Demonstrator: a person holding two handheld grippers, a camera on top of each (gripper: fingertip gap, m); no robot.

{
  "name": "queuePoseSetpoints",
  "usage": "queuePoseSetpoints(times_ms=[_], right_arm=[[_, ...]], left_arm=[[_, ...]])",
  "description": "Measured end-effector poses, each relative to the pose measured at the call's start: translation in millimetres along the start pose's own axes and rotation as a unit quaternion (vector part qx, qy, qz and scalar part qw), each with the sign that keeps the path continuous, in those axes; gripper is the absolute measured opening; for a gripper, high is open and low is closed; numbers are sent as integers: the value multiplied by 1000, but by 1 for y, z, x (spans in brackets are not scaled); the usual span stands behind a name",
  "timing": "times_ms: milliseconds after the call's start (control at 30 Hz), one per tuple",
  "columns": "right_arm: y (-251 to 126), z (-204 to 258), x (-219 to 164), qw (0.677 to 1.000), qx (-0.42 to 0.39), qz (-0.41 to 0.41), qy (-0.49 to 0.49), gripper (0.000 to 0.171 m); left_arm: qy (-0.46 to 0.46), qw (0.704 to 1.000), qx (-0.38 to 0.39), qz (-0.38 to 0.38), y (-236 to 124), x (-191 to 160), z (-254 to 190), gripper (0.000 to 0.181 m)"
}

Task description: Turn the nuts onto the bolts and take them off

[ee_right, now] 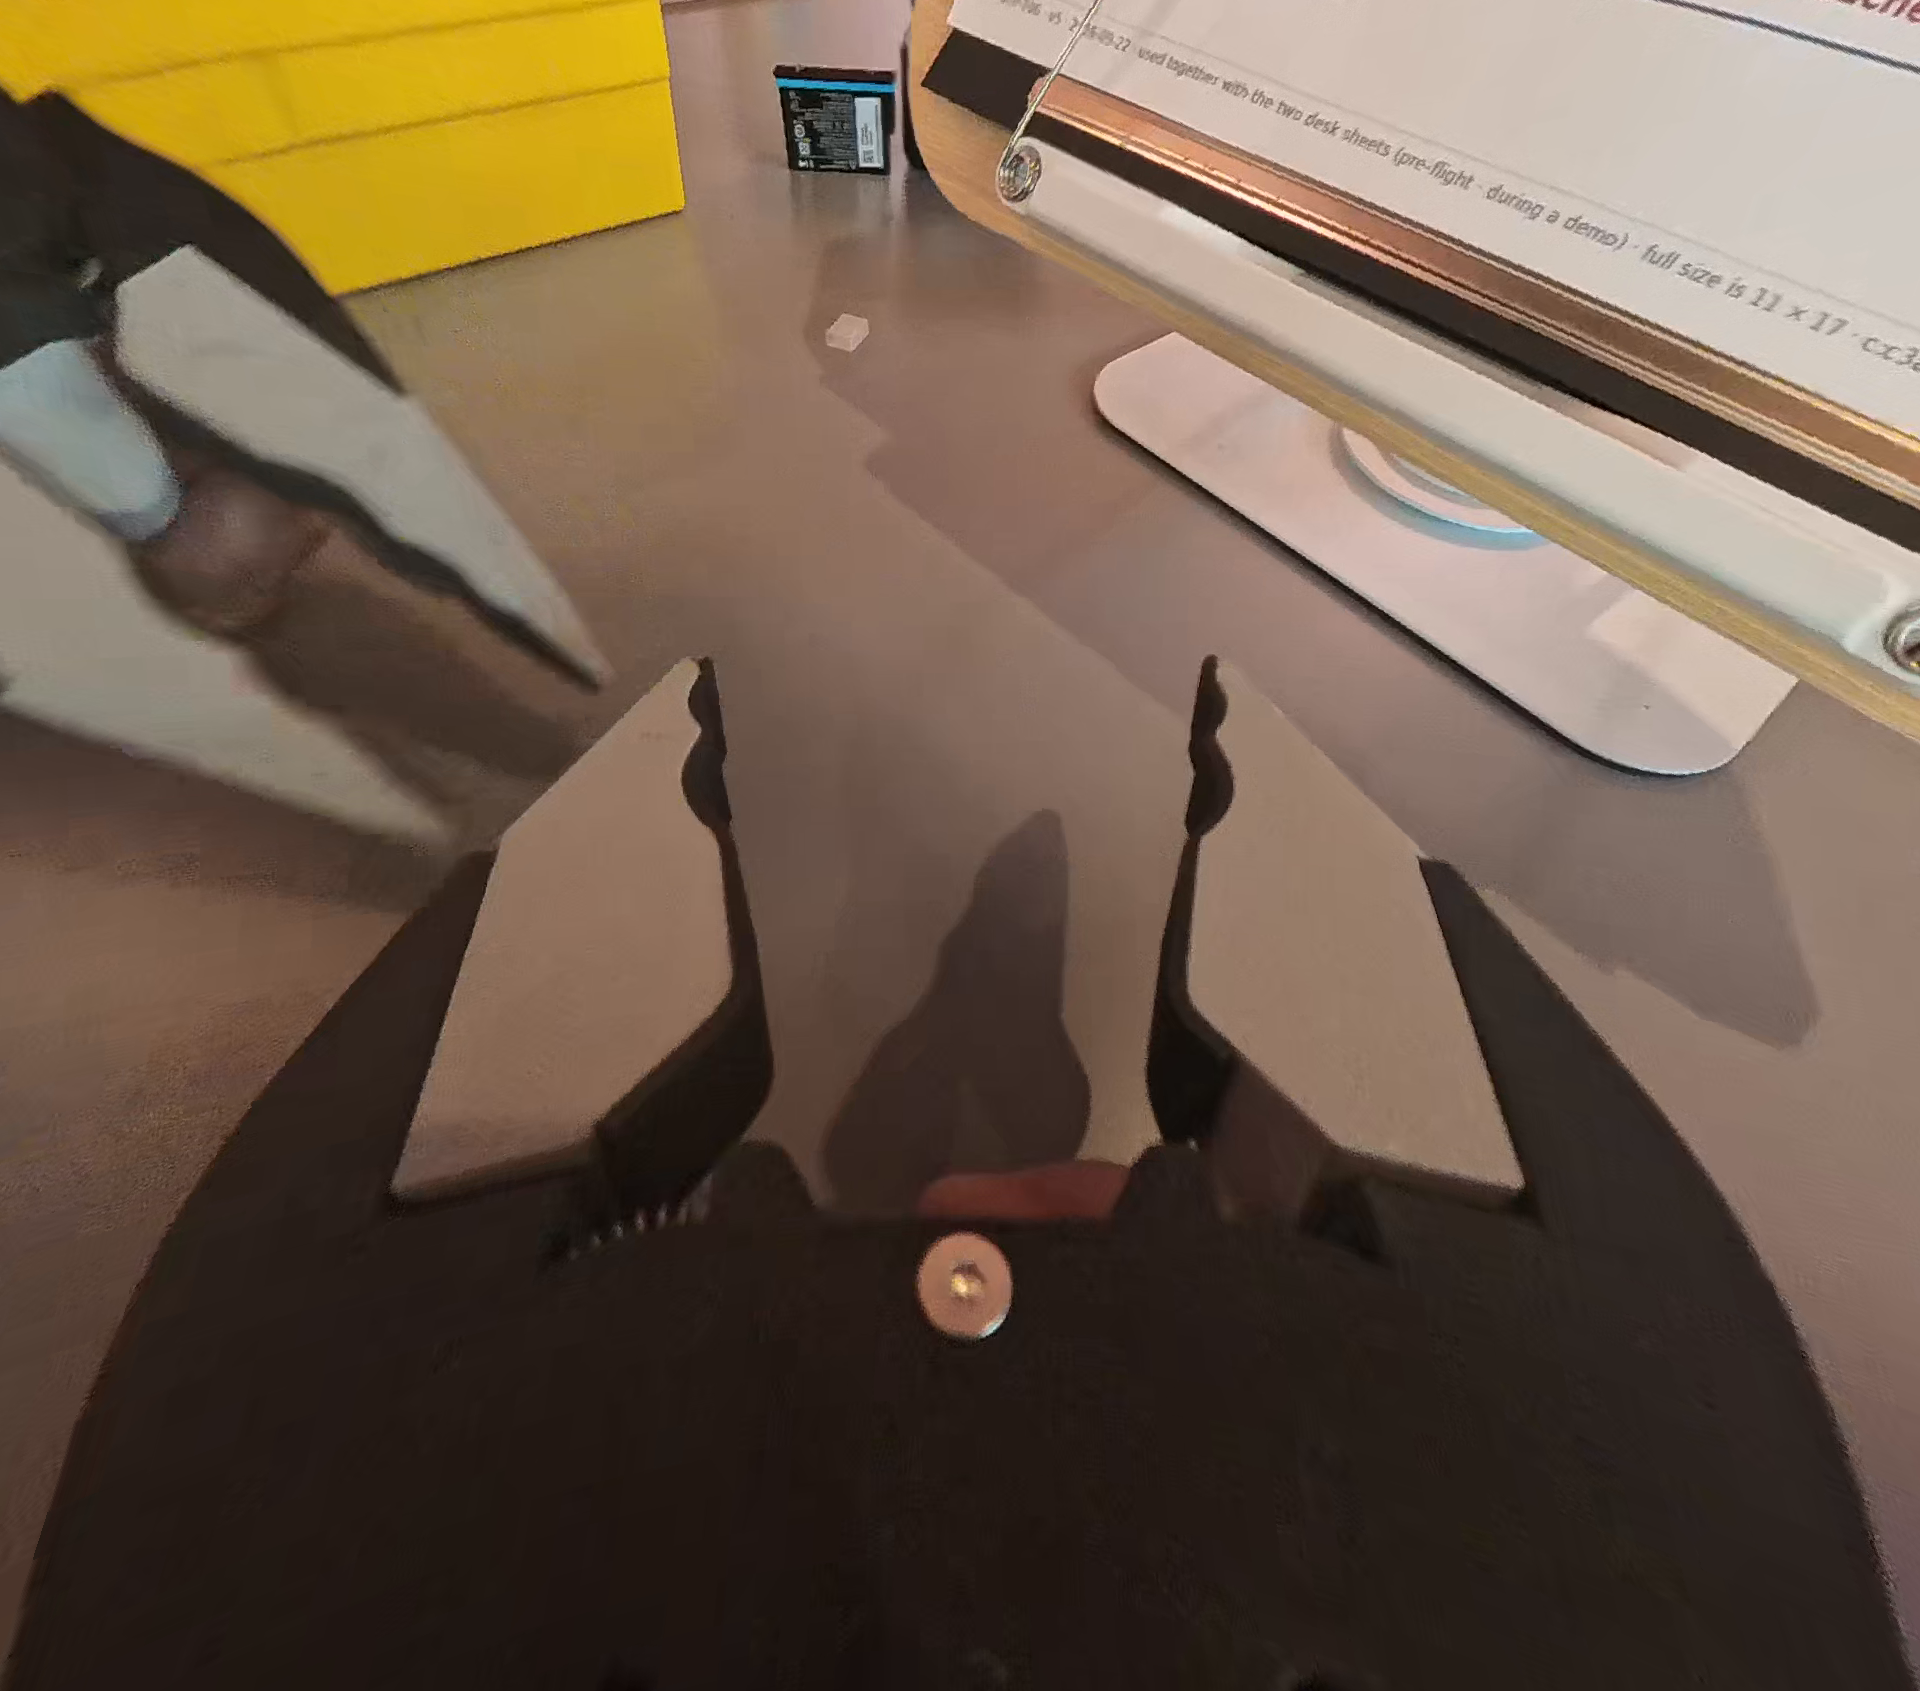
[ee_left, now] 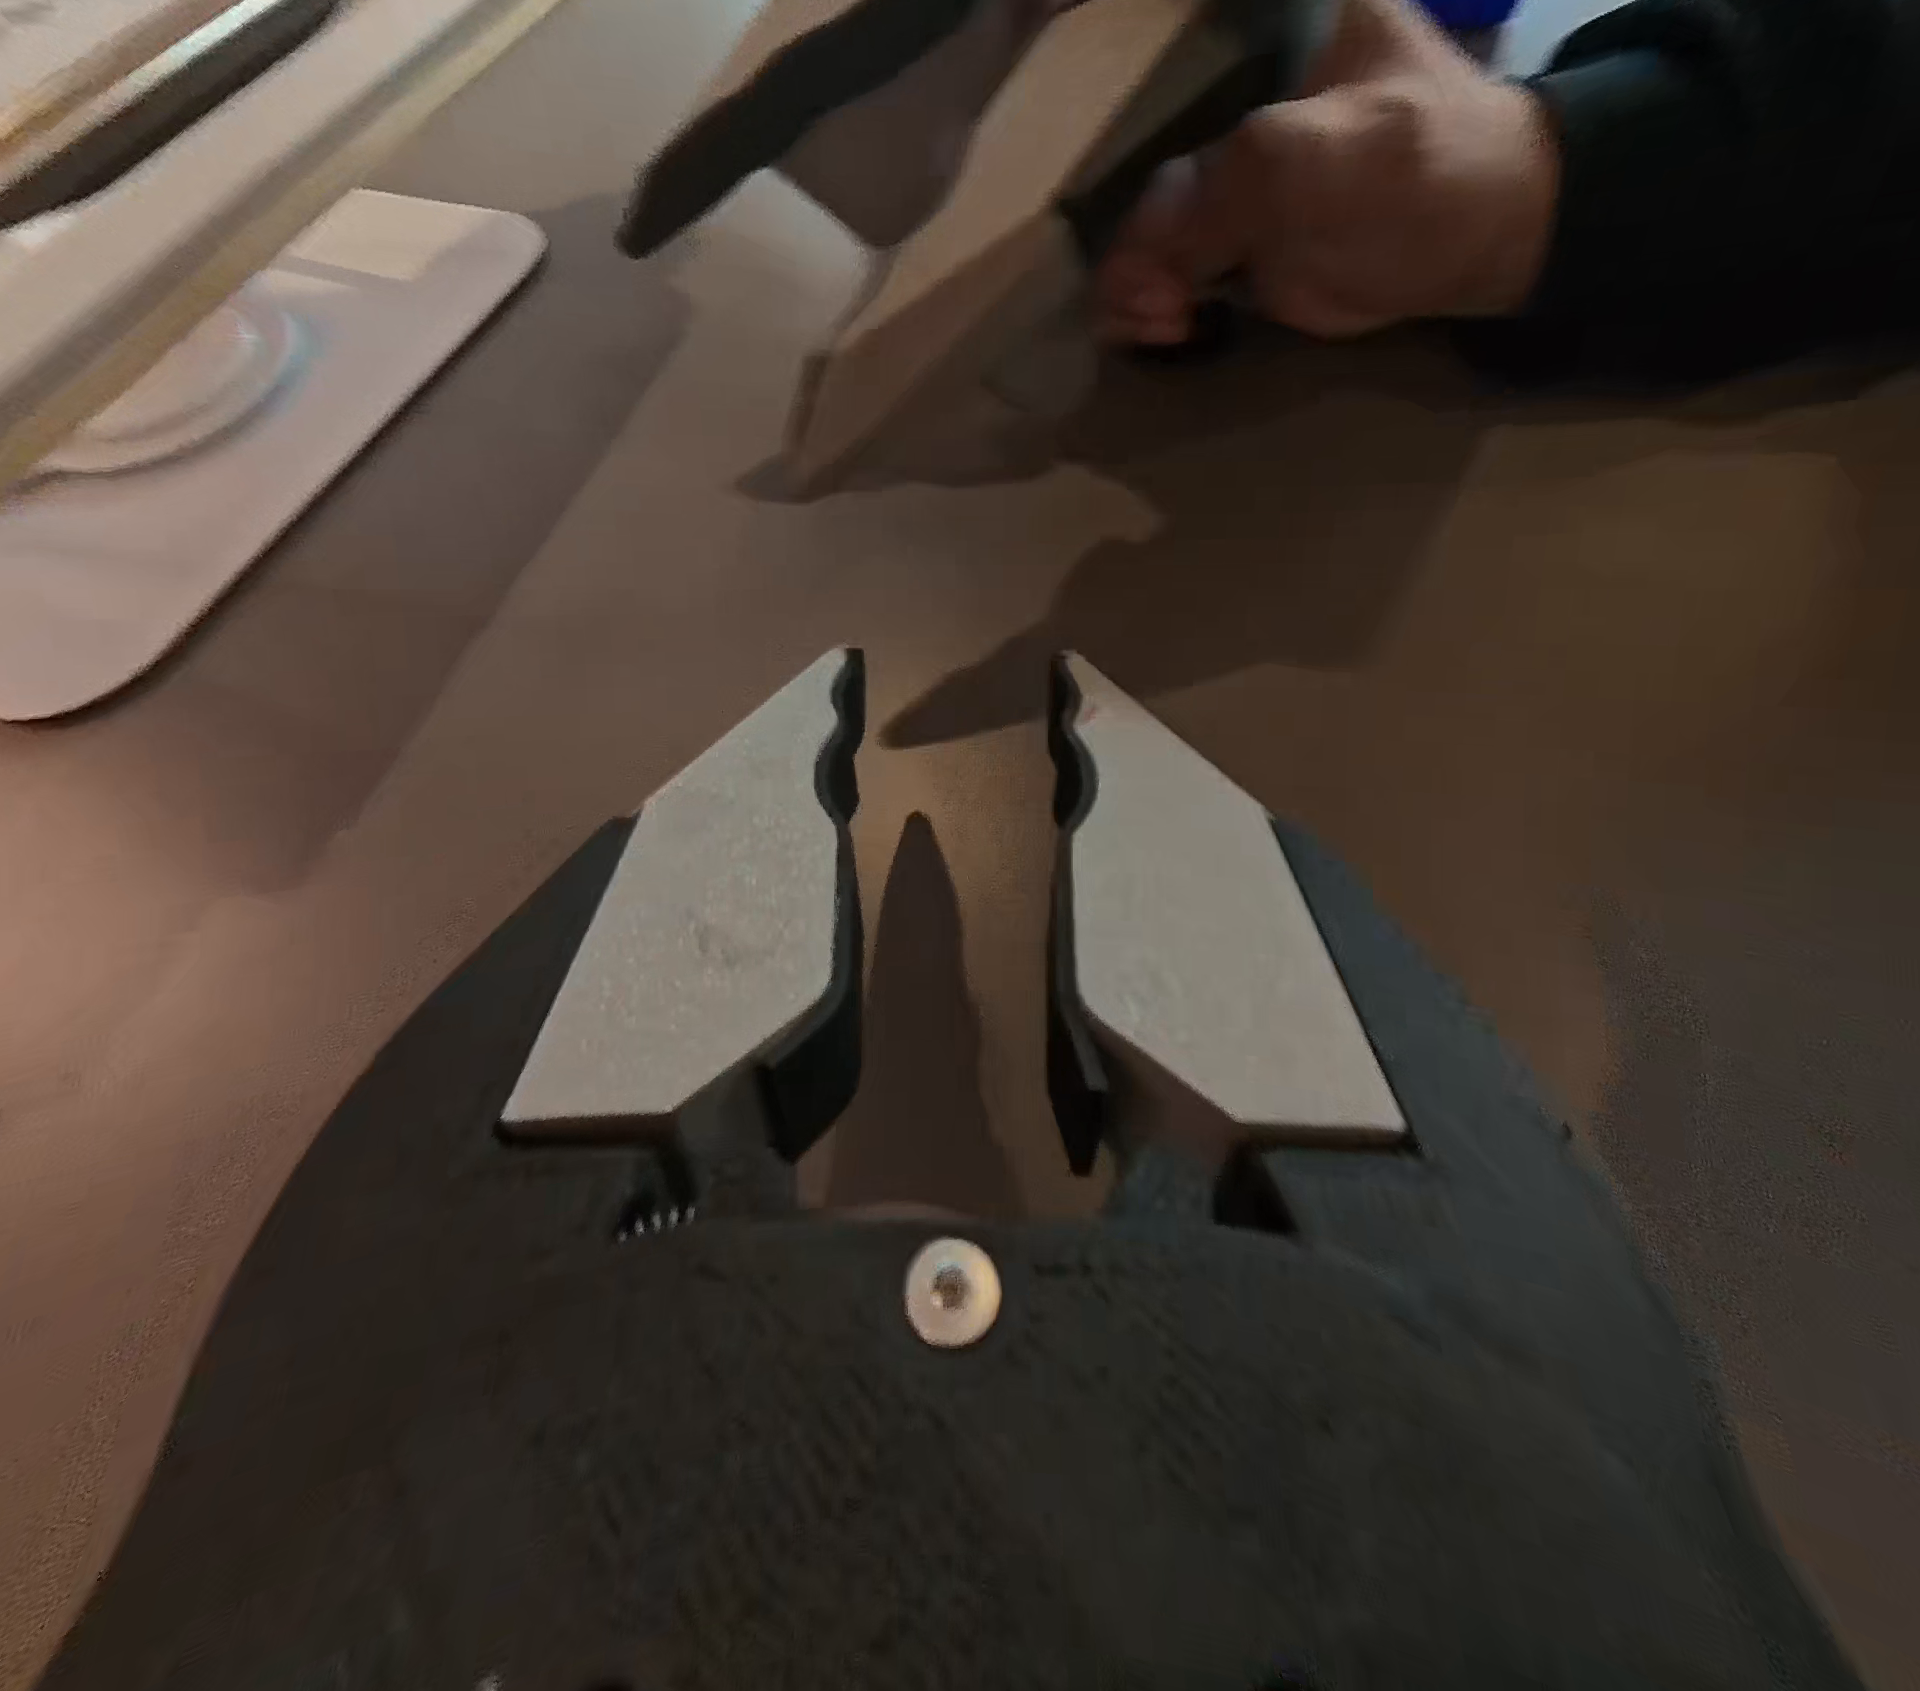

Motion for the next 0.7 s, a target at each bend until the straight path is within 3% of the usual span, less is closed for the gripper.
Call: queuePoseSetpoints(times_ms=[333, 700], right_arm=[[-4, -1, 5, 999, 28, -25, -9, 85], [-4, -5, 5, 999, 21, -29, 0, 83]], left_arm=[[49, 998, -20, 32, 7, -5, -22, 35], [12, 999, -29, 14, 2, -2, -18, 36]])
Point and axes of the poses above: each gripper's, where its closed fingertips meet, y out along the fingers, x out of its top, z = x × y across the jaws, the point moved 3 cm from there along -y, back along the fingers
